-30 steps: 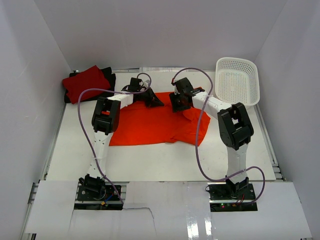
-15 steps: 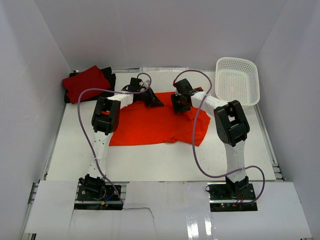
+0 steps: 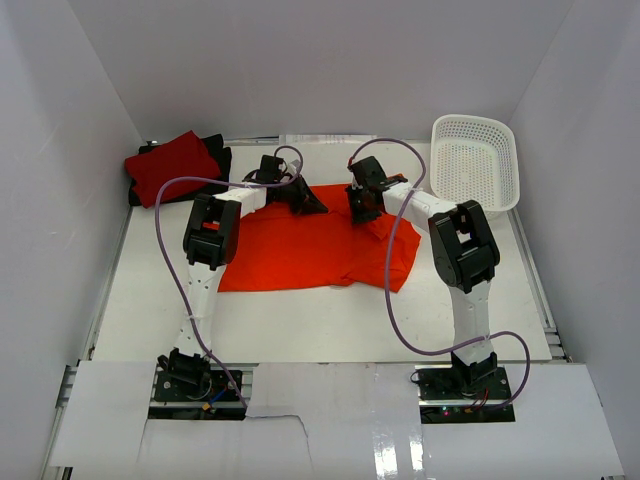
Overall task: Fold and stack the t-shirts
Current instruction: Fold the flattened tshirt in 1/3 of the way
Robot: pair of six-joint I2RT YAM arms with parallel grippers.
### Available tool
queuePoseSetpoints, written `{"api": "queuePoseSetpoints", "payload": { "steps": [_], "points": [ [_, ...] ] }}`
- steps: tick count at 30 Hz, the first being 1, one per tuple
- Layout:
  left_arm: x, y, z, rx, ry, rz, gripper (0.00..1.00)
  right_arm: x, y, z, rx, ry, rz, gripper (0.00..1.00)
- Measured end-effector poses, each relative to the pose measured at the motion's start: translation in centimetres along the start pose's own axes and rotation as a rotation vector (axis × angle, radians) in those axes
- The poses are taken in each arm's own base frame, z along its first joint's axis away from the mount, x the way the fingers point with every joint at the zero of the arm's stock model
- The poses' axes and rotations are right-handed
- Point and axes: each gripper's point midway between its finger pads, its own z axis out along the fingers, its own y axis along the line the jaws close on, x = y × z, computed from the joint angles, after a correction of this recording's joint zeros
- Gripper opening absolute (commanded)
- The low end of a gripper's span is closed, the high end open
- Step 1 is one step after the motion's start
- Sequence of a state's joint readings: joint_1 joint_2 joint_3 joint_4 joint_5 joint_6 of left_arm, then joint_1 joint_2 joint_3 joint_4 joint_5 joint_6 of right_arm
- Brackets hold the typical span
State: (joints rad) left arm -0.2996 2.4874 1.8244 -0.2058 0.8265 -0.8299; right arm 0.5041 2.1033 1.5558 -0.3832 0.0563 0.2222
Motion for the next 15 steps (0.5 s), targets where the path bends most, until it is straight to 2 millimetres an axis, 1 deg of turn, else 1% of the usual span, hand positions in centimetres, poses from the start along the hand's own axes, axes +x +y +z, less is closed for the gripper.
{"api": "queuePoseSetpoints", "payload": {
  "steps": [2, 3, 6, 15],
  "points": [
    [0.01, 0.01, 0.0, 0.0, 0.0, 0.002, 0.0, -0.04, 0.05, -0.01, -0.002, -0.002, 0.003, 0.21],
    [0.0, 0.01, 0.0, 0.0, 0.0, 0.002, 0.0, -0.07, 0.09, 0.0, -0.004, -0.002, 0.005, 0.16],
    [0.01, 0.01, 0.0, 0.0, 0.0, 0.002, 0.0, -0.2, 0.16, 0.02, -0.006, -0.008, 0.008, 0.08],
    [0.0, 0.0, -0.01, 0.0, 0.0, 0.003, 0.0, -0.45, 0.67, 0.01, -0.042, -0.013, 0.018, 0.08]
  ]
}}
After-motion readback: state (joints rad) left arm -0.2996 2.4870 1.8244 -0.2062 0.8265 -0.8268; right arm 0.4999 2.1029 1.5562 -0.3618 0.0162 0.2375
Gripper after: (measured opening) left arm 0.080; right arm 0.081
